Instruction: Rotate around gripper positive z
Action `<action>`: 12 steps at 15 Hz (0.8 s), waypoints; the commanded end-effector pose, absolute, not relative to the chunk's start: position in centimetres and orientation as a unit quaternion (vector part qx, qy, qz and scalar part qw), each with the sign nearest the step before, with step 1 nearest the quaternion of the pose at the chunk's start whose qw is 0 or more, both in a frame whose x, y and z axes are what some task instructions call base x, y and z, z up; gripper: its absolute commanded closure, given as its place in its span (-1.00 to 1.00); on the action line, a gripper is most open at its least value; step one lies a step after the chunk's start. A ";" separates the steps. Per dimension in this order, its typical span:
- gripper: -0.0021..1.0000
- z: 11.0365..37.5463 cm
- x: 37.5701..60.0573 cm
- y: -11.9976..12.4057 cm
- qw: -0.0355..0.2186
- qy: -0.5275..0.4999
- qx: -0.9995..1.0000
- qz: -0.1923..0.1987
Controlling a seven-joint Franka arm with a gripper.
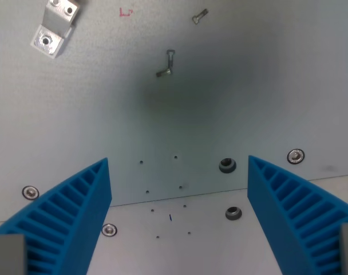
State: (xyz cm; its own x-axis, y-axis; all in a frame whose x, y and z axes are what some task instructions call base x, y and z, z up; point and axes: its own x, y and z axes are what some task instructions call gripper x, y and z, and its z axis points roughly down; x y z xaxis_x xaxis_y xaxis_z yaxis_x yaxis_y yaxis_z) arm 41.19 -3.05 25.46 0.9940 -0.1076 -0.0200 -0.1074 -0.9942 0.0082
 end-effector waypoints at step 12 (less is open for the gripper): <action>-1.00 25.8 41.2 -3.1 0.004 -0.134 0.991 -0.006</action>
